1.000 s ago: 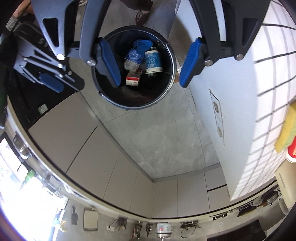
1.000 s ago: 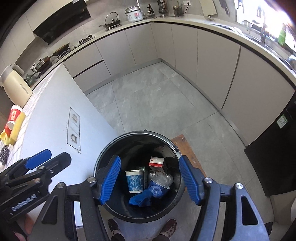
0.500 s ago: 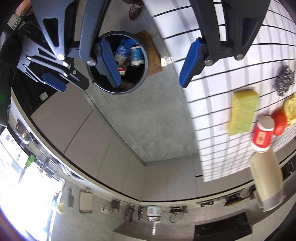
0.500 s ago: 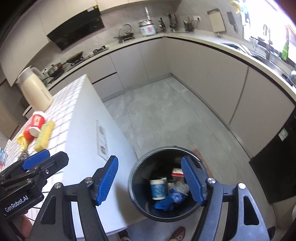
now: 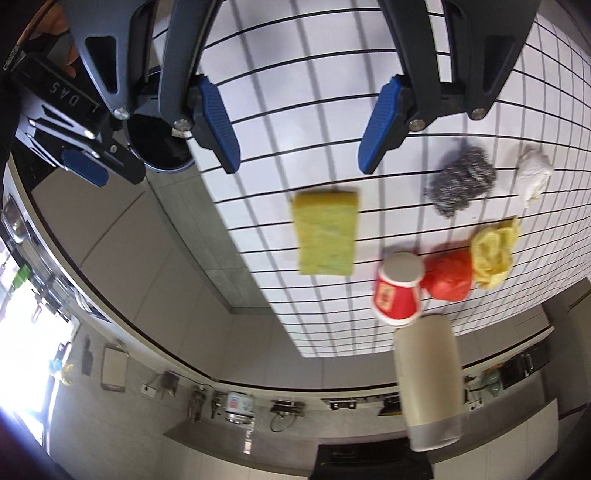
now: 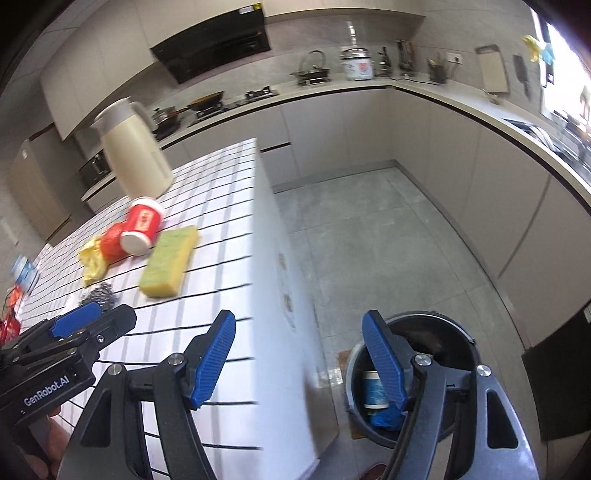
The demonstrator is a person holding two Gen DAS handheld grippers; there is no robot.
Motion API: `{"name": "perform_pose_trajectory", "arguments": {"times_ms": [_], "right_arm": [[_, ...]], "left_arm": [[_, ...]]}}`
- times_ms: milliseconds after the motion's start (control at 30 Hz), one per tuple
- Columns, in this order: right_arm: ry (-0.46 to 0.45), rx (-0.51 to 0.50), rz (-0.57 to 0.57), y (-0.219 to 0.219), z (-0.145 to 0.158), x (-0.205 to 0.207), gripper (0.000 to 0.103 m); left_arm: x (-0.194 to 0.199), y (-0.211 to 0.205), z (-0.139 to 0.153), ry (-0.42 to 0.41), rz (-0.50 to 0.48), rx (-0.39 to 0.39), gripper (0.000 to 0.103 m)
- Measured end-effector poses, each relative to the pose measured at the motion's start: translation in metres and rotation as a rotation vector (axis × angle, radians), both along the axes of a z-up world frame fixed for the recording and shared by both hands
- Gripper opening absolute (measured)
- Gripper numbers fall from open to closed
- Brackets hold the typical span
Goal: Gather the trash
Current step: 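Move both tools back toward the steel wool and yellow sponge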
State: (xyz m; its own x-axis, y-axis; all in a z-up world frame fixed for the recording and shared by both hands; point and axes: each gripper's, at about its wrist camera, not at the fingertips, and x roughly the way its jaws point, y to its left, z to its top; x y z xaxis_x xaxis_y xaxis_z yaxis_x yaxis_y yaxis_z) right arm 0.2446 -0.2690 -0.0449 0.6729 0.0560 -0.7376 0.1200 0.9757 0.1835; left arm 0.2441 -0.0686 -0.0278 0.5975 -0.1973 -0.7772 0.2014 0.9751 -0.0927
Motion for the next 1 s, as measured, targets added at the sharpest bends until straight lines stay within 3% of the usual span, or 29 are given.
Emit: {"name": "perform_pose_trajectory", "arguments": {"times_ms": [400, 1000], "right_arm": [[-0.018, 0.001, 0.113, 0.083, 0.006, 0.024, 0.074], [0.006, -0.011, 0.164, 0.150, -0.008, 0.061, 0.078]], "left_arm": [[0.012, 0.077, -0.004, -0.018, 0.093, 0.025, 0.071], [0.039, 0.127, -0.021, 0.010, 0.084, 0.039, 0.072]]}}
